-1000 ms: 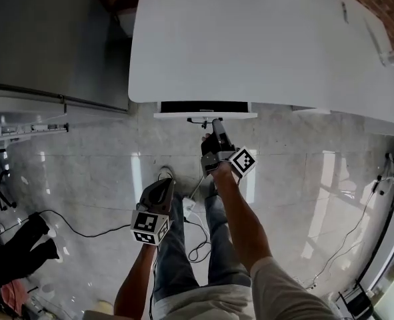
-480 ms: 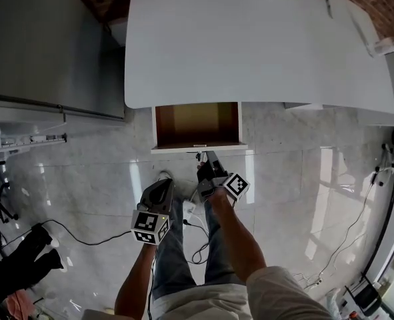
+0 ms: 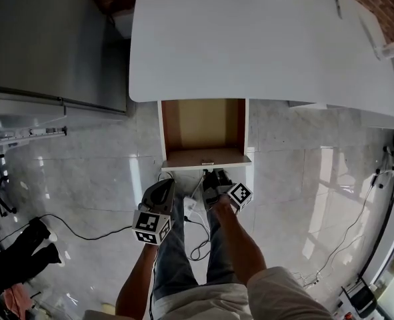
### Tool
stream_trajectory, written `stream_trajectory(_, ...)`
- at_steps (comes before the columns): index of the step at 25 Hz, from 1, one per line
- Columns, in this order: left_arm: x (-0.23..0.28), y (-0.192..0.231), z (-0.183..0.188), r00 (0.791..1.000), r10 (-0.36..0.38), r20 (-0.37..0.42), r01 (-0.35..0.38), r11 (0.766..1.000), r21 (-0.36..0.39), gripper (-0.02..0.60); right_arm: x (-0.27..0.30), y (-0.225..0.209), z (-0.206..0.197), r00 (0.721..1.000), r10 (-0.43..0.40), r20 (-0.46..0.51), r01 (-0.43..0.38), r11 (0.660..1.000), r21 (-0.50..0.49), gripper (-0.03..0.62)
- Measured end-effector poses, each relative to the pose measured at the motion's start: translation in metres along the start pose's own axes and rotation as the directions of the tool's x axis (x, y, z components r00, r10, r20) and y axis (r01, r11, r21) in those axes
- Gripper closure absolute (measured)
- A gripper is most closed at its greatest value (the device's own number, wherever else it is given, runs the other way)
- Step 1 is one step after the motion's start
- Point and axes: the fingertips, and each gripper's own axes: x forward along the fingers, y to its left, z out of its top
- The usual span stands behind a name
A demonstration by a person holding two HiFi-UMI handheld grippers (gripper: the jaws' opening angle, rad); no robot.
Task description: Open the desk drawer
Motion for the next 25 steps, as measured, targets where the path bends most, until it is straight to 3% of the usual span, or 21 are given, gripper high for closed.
stream_trajectory(11, 0.007, -0.005, 0.002, 1.000, -0.012, -0.001, 0.012, 1.000, 0.009, 0.571, -0.005, -0.007, -0.002, 1.000, 0.000, 0.028, -0.002, 0.999, 0.039, 0.552)
stream_trajectory(14, 0.006, -0.004, 0.009, 1.000, -0.010, 0.008, 0.010, 1.000, 0.014, 0.571, -0.013, -0.021, 0.000, 0.998, -0.058, 0.029, 0.057, 0.997, 0.042, 0.397)
stream_trajectory(25, 0.012, -0.018, 0.016, 1.000, -0.021, 0.020, 0.021, 1.000, 0.020, 0.571, -0.061, -0.021, 0.016, 0.995, -0.080, 0.063, 0.078, 0.996, 0.037, 0.396)
